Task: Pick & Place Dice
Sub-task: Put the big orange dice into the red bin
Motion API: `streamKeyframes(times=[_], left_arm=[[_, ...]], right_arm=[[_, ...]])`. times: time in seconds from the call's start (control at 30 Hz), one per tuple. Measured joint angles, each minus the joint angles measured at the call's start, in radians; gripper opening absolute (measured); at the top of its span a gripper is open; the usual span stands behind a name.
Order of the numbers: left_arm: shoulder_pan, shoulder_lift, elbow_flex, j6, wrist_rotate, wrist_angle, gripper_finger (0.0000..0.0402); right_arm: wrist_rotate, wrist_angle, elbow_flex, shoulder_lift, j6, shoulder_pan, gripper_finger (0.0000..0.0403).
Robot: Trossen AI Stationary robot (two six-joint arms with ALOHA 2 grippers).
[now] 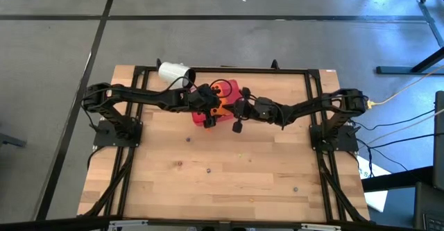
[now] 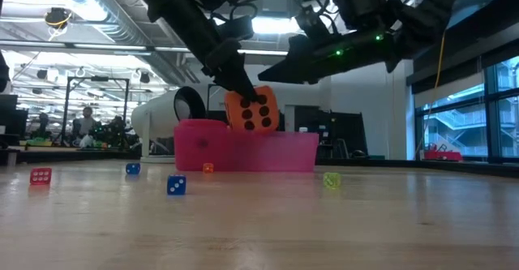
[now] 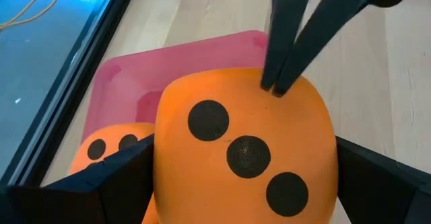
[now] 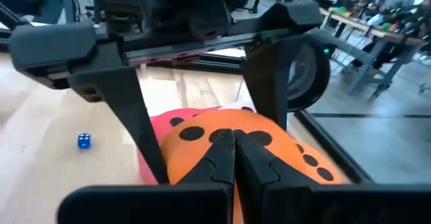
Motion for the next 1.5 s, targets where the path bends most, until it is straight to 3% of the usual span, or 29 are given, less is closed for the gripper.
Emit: streamKeyframes(times=[0.17, 0.63, 0.83, 1.07, 1.5], left_arm=[[0.0, 0.0, 0.0, 0.0, 0.0, 0.0, 0.0377], [0.001, 0.009, -0.001, -0.017, -0.003, -0.019, 0.0377], [-0.001, 0.04, 0.0, -0.009, 0.002, -0.007, 0.0377], [0.0, 0.032, -0.002, -0.011, -0.004, 0.034, 0.0377], [0.0, 0.033, -0.002, -0.042, -0.003, 0.002, 0.0377]], right_arm=[[-0.09, 0.001, 0.0, 0.006, 0.041, -0.021, 0.0001], [-0.084, 0.029, 0.0, 0.066, 0.033, -0.052, 0.0001], [-0.131, 0.101, 0.002, 0.066, 0.037, -0.052, 0.0001], [-0.133, -0.022, 0.065, 0.102, 0.039, -0.057, 0.0001], [-0.138, -0.045, 0.095, 0.137, 0.03, -0.058, 0.0001]])
